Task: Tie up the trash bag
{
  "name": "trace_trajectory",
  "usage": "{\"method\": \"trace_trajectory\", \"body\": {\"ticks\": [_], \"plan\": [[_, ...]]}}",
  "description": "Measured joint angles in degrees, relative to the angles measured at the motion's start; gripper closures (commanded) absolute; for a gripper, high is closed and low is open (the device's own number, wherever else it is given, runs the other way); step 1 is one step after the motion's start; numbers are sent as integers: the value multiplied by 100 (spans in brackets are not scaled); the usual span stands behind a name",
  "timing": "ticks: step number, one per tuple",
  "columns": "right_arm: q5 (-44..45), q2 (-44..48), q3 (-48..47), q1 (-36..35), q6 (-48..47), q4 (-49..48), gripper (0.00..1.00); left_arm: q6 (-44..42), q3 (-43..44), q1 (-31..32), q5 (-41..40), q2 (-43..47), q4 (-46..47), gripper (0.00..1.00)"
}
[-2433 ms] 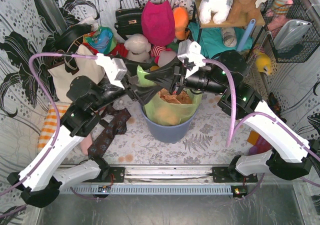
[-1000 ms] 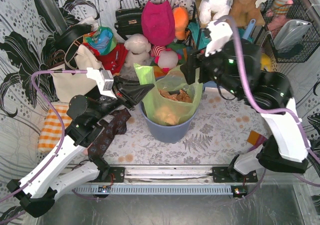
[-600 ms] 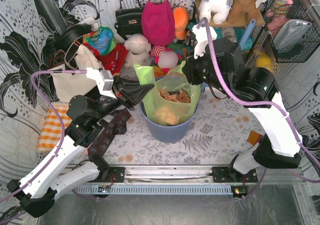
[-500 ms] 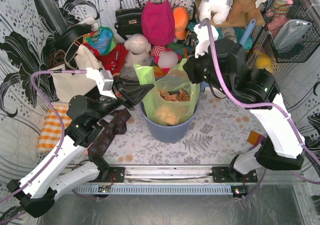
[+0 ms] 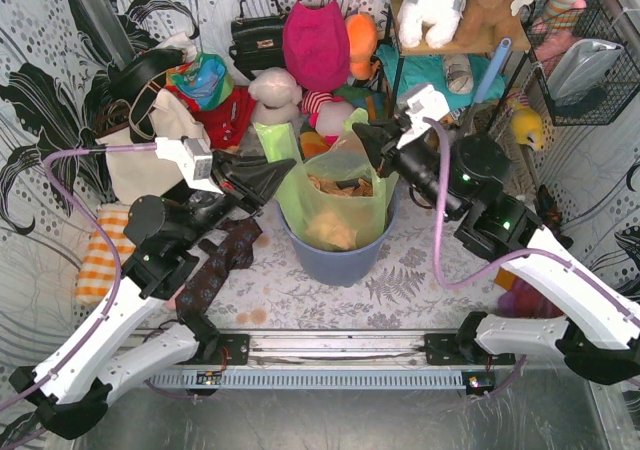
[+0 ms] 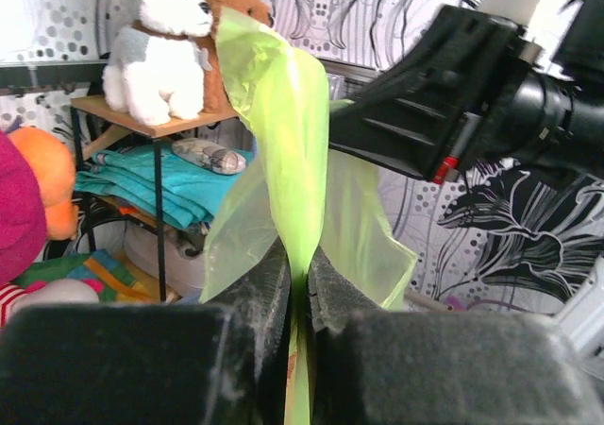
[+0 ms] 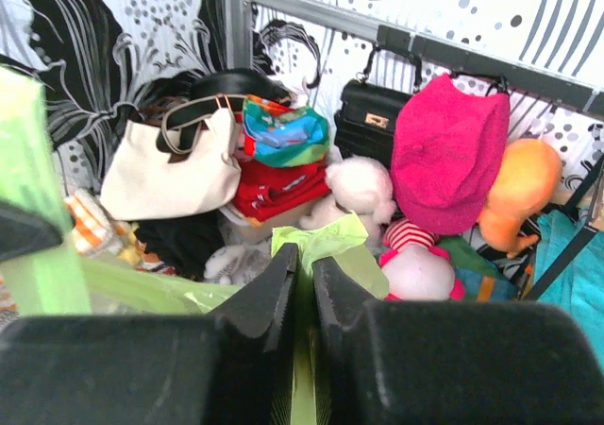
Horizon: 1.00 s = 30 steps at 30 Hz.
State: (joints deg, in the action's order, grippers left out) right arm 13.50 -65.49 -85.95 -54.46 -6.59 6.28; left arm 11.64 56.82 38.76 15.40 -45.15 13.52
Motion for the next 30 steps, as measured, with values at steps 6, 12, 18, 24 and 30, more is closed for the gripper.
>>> {"method": "trace_trajectory", "body": {"ticks": [6,12,18,24,30], "plan": [[-219,1008,1137,0,227,-671,62,-33,-4,0,-369,190,-61,84],[61,1349,627,2,846,372,42,-37,-4,0,-448,254,-68,84],[437,105,-1967,2,1045,2210,39,-37,-7,0,-448,260,-68,84],[787,-1963,-5490,2,922,4413,37,-37,-7,0,-444,251,-70,85],[1019,-2870,-6284,2,767,5792,36,-37,-7,0,-444,249,-70,85]]}}
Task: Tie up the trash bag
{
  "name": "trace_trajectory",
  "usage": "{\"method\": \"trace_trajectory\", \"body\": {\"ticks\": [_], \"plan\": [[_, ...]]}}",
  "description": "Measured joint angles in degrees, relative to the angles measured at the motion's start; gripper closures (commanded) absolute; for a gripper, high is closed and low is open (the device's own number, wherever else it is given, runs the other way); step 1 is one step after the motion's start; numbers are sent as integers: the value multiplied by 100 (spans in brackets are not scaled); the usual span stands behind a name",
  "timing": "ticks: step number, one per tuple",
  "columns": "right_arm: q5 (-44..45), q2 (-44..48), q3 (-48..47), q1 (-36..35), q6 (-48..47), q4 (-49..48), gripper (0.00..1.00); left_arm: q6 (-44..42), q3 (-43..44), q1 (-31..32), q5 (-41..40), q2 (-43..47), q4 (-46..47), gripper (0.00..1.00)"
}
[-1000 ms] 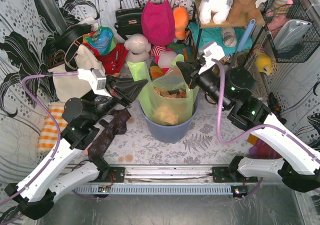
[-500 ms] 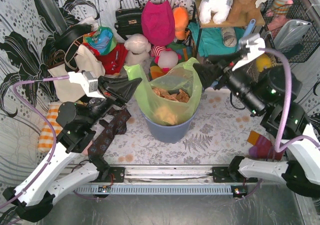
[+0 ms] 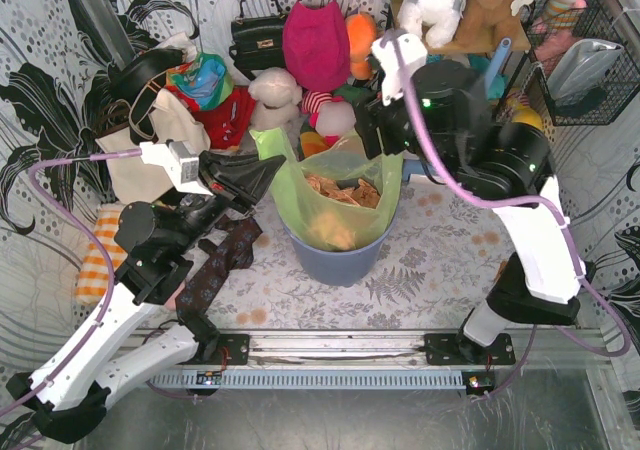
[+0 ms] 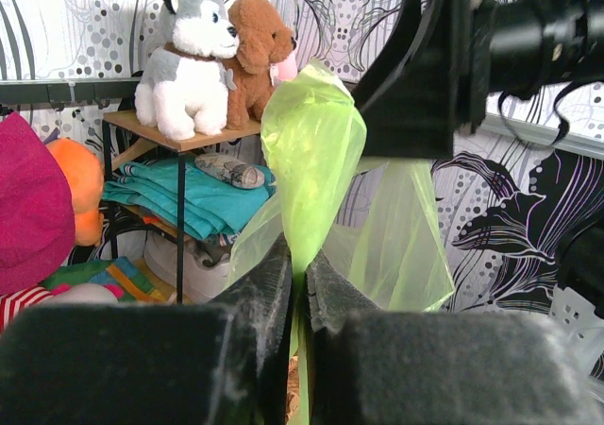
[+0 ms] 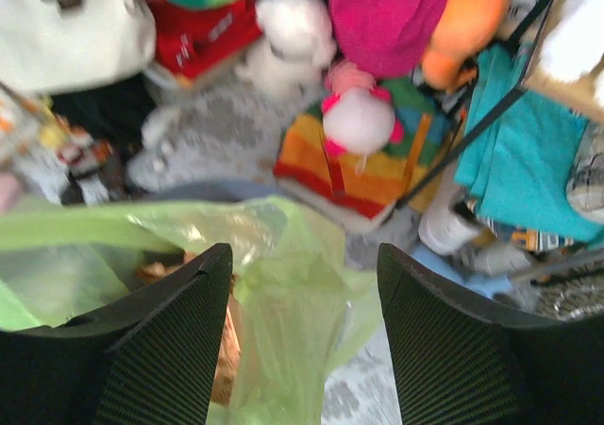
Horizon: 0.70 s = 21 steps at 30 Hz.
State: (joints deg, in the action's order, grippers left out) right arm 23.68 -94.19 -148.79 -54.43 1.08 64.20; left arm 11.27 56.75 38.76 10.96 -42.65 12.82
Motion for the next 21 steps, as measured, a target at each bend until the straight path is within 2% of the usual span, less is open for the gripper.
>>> {"method": "trace_trajectory", "body": {"ticks": [3,7,13,15,18,21], "plan": [[13,136,675,-7,-66,116,35,0,0,0,0,-13,-2,85],[127,114,680,-46,-175,264,35,0,0,0,0,-37,-7,85],[562,111,393,-105,-245,433,61,0,0,0,0,-61,-52,85],[691,164,514,-105,-258,442,64,2,0,0,0,-61,-52,85],[789,225,673,-105,-264,448,48,2,0,0,0,-61,-61,85],[787,243,686,-105,-254,485,43,2,0,0,0,-61,-85,85]]}}
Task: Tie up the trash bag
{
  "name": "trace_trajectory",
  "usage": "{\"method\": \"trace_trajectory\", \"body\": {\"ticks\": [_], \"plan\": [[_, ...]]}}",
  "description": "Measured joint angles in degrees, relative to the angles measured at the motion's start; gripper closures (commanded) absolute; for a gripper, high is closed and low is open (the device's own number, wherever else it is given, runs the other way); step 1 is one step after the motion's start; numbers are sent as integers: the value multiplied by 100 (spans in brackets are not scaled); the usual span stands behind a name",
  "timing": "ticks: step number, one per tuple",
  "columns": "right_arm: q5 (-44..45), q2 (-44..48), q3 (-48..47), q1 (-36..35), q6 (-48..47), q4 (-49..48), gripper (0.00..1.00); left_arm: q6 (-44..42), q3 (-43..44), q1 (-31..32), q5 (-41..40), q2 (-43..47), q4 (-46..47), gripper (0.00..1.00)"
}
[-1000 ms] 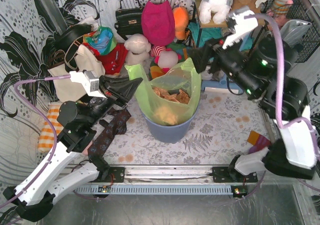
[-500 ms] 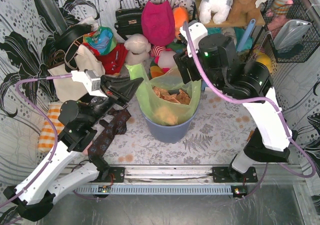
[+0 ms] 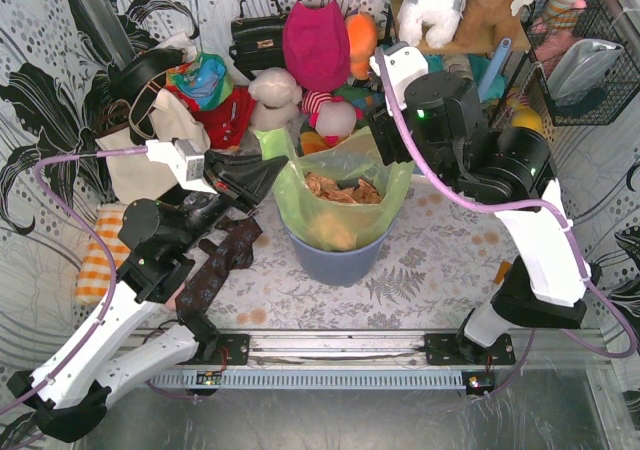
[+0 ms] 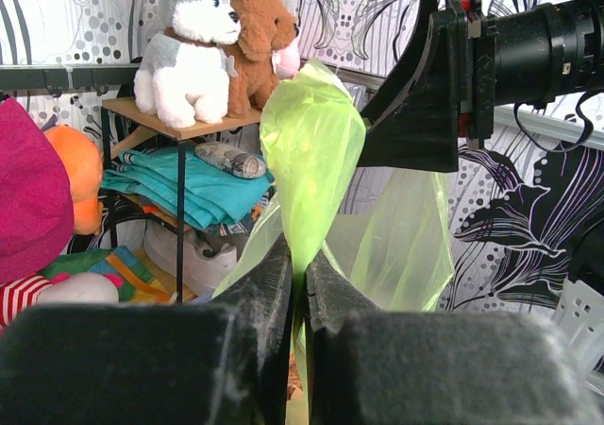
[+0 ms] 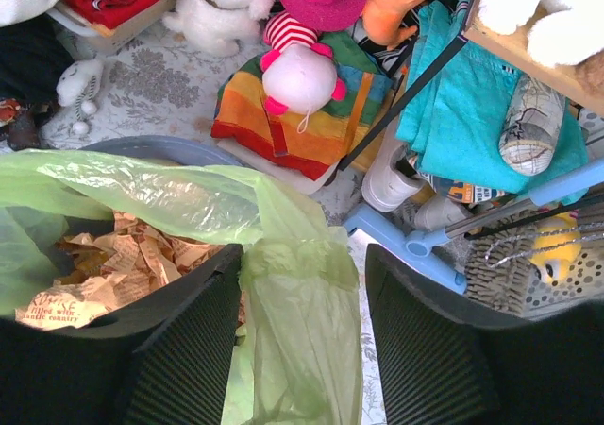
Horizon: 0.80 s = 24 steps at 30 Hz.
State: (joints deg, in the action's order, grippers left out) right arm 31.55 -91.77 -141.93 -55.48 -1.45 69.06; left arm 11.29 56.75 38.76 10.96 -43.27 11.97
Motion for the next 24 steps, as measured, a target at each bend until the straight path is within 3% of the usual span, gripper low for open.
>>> {"method": "trace_trajectory", "body": {"ticks": [4,14,17,24], "plan": [[-70,39,0,0,7,94,45,0,0,0,-2,0,-42,85],[-15,380,522,-2,66,83,84,2,0,0,0,-17,-138,86],[76,754,1224,-7,-7,-466,90,7,0,0,0,-20,-138,86],[-35,1871,3143,-7,-354,-2745,89,48,0,0,0,-11,-131,87]]}}
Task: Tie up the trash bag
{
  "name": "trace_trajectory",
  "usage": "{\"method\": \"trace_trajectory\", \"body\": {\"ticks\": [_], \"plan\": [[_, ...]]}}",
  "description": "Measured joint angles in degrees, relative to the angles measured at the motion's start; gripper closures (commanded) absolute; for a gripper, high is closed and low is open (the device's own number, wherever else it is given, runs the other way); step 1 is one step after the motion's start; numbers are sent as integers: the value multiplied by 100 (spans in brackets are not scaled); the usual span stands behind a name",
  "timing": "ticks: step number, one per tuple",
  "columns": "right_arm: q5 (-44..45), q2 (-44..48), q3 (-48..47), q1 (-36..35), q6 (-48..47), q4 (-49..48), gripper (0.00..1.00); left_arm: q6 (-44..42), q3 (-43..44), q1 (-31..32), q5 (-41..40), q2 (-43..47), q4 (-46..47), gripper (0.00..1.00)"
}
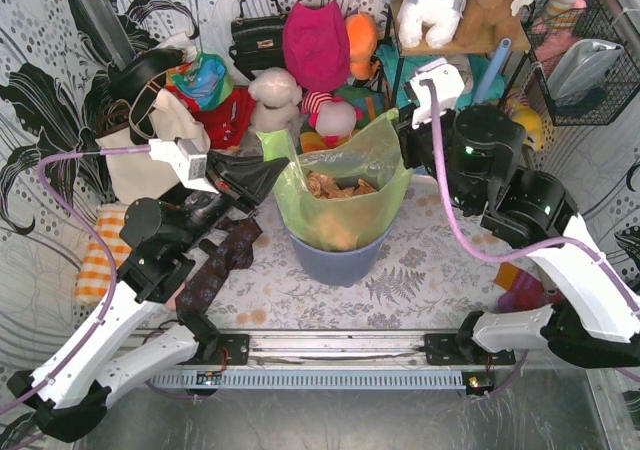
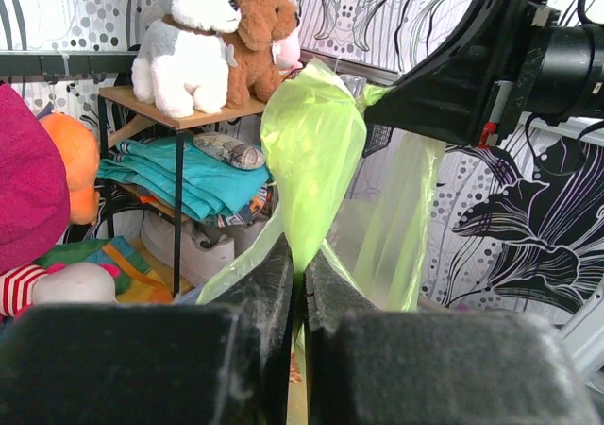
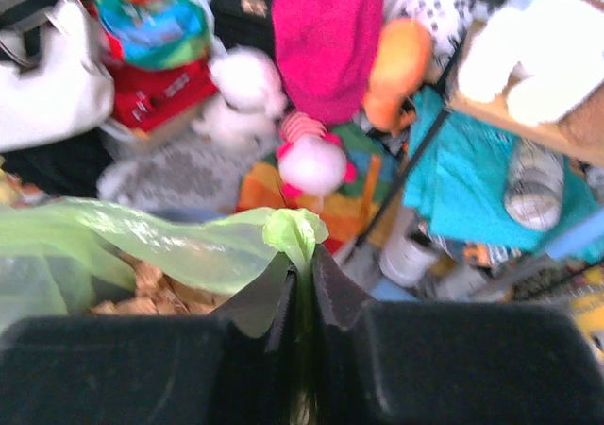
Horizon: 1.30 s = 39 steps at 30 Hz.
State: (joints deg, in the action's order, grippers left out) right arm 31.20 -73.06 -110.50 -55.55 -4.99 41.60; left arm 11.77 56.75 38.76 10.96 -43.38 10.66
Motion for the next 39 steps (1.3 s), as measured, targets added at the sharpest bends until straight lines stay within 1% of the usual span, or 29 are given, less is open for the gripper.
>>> {"method": "trace_trajectory", "body": {"ticks": [6,8,10,11,13,17,22,27,30,34,36,39], "plan": [[-671,730,1731,0,-289,-2586,90,46,0,0,-11,26,55,90],[-857,874,2315,-4,-332,-3451,92,48,2,0,-44,22,109,90],[-988,957,2826,-4,-369,-4280,94,59,17,0,-118,7,164,87],[-1036,986,3051,-4,-369,-4653,96,66,39,0,-190,-9,197,89],[-1097,1003,3340,-4,-374,-5237,98,68,107,0,-387,-59,271,99],[-1263,979,3412,-4,-413,-6098,100,20,501,0,-824,-328,291,100],[-1462,973,3335,-4,-411,-6699,100,-57,1078,-22,-992,-765,264,100],[-1515,1147,3512,-4,-356,-6867,100,-111,1191,-24,-693,-857,356,100],[-1447,1567,4013,-4,-269,-6996,100,-96,953,-26,-444,-752,549,100],[-1290,2000,4538,-4,-146,-7082,100,24,289,-61,-315,-442,745,100],[-1241,2031,4597,-4,-68,-7082,100,61,125,-133,-326,-396,743,100],[-1233,1899,4577,-4,-17,-7152,100,131,129,-365,-291,-452,763,100]]}}
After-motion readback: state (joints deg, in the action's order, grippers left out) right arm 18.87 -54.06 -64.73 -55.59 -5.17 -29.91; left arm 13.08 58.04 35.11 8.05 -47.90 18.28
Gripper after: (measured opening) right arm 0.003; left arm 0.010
